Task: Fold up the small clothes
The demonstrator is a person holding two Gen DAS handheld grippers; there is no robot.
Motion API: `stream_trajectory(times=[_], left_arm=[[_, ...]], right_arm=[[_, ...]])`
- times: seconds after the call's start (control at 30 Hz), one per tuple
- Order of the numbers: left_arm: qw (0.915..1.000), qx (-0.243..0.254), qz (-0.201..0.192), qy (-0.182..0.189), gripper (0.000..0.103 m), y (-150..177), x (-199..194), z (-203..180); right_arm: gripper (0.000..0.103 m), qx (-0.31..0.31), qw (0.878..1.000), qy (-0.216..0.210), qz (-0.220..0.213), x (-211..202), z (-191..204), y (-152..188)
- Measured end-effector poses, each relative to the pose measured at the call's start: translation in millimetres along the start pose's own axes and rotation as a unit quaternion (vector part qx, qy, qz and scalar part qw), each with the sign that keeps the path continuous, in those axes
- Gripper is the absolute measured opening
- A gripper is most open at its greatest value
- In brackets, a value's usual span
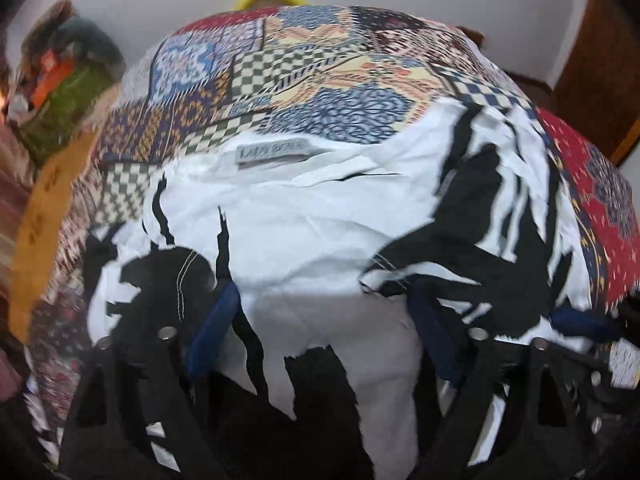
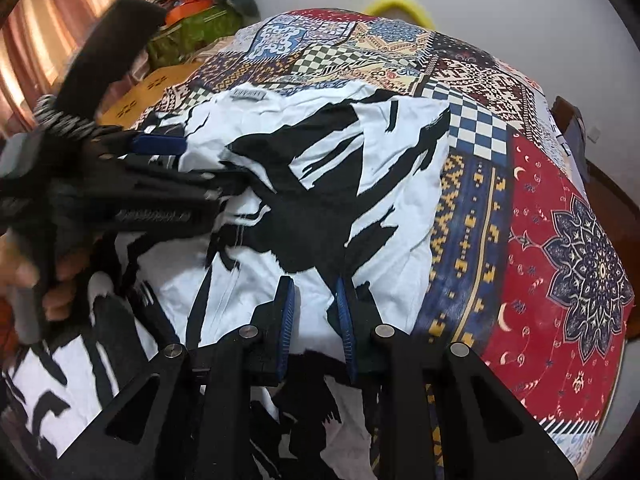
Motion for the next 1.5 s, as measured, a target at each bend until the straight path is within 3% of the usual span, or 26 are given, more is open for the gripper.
stream_trajectory(times=[0.2, 0.37, 0.5, 0.63, 0.73, 0.87, 0.97, 1.03, 1.07, 1.13, 1.17, 1.2, 1.37, 1.5], left_arm=[[0.9999, -0.012, 0.006, -0.005, 0.092, 2.4, -3.8, 6.2], [1.0, 0.0, -0.002, 0.006, 0.09, 19.3, -31.4, 11.4], [0.9983, 0.006, -0.057, -0.014, 0.09, 27.3, -77.1, 43.8], [0.996, -0.016, -0.077, -0.043, 0.094, 25.1, -96.4, 96.7], [0.9964, -0.049, -0.06, -0.036, 0.095, 23.1, -85.0, 139.8], [0.995, -0.096, 0.014, -0.023, 0.094, 34.3, -29.2, 186.8], [0.9923, -0.106, 0.062, 0.014, 0.079, 37.8, 4.9, 193.4], [0.9905, -0.114, 0.065, 0.042, 0.072, 34.1, 15.6, 191.8], [0.9901, -0.116, 0.062, 0.051, 0.063, 29.8, 18.5, 190.4], [0.9906, -0.11, 0.057, 0.059, 0.043, 19.6, 21.3, 184.0], [0.9915, -0.1, 0.055, 0.064, 0.027, 11.7, 22.3, 178.2], [0.9921, -0.093, 0.055, 0.064, 0.02, 5.2, 23.3, 174.6], [0.9967, -0.067, 0.045, 0.005, 0.018, -21.2, 34.2, 160.0], [0.9936, -0.097, 0.058, 0.01, 0.02, -31.1, 44.1, 169.5]], right_arm=[[0.02, 0.001, 1.0, 0.003, 0.007, -1.4, 2.2, 14.5], [0.021, -0.008, 1.0, 0.022, 0.007, -18.2, 7.5, 11.8], [0.043, 0.002, 0.999, 0.029, -0.033, -41.6, 2.0, 1.8], [0.044, 0.023, 0.997, 0.035, -0.057, -52.5, -7.9, -15.2], [0.044, 0.043, 0.996, 0.037, -0.062, -47.3, -19.1, -31.1], [0.044, 0.085, 0.996, 0.018, -0.032, -18.5, -40.9, -46.2], [0.044, 0.113, 0.994, 0.003, -0.012, 5.2, -50.6, -54.8], [0.039, 0.116, 0.993, -0.003, -0.012, 10.5, -50.1, -57.6], [0.036, 0.116, 0.993, -0.006, -0.015, 12.9, -49.0, -60.2], [0.017, 0.109, 0.994, -0.009, -0.018, 16.3, -46.1, -65.2], [0.011, 0.1, 0.995, 0.0, -0.02, 18.4, -43.8, -68.6], [0.009, 0.093, 0.995, 0.007, -0.022, 19.4, -42.2, -70.9], [0.007, 0.086, 0.994, 0.053, -0.039, 21.4, -55.9, -84.5], [0.007, 0.106, 0.992, 0.056, -0.041, 19.6, -67.8, -90.3]])
Point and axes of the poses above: each gripper's, at about its wrist camera, not at the fingertips, and x roughly the way its jaws point, z to its left, y to its underside, the point moved 2 cm from there along x, roughly the way its jaws point, and after that the axes turned 8 degrees about z, right-handed, at the moved point
